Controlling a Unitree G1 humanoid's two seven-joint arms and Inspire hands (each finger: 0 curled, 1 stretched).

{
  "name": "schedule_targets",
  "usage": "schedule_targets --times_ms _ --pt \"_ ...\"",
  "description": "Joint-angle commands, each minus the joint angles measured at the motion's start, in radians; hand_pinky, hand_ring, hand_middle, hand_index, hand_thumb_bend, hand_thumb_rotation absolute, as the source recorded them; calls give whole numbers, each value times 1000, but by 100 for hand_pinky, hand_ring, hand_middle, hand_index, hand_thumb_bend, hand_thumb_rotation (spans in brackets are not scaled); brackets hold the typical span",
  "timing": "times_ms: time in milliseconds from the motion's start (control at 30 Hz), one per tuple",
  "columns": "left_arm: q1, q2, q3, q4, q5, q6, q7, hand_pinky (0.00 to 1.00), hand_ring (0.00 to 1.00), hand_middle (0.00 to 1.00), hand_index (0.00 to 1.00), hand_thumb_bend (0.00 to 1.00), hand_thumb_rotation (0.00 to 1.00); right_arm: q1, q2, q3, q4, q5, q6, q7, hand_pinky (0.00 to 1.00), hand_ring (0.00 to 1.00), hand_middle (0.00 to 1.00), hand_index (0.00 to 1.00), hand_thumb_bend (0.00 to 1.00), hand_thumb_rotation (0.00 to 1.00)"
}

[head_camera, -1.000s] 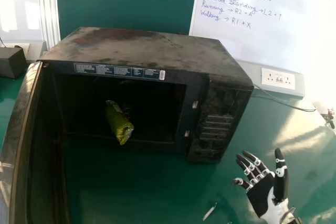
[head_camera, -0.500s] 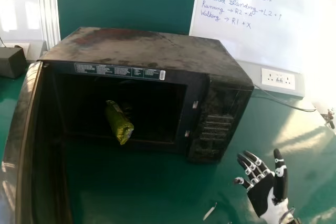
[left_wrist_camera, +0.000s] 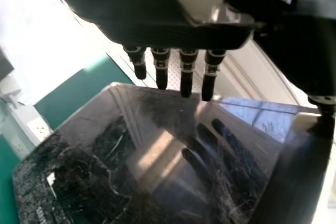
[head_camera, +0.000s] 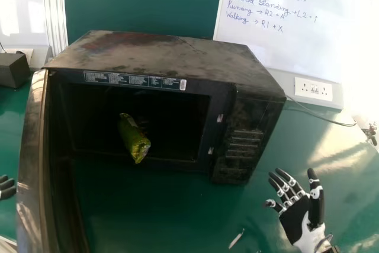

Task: Put biscuit inside oven

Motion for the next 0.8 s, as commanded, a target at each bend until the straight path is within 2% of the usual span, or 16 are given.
schedule_targets --times_ms 0,133,433,600,767 --pt "-13 16 -8 -28 17 30 5 100 99 98 93 84 88 -6 7 2 8 -3 -15 4 37 70 83 77 78 59" --pt "-27 28 -1 -69 38 86 4 100 99 98 93 84 89 -7 6 4 13 -7 -24 5 41 70 82 76 81 58" --pt "-70 86 -24 -139 65 213 -11 100 100 99 93 85 88 -9 3 8 14 -1 -16 10 54 79 86 77 82 61" --pt "-112 113 -55 -149 75 271 -20 100 100 99 93 85 88 -12 6 12 15 -11 -27 6 66 83 87 78 83 62" --pt "-167 141 -86 -131 95 299 -29 100 100 99 93 85 87 -14 5 12 18 -5 -21 9 73 85 88 80 83 64"
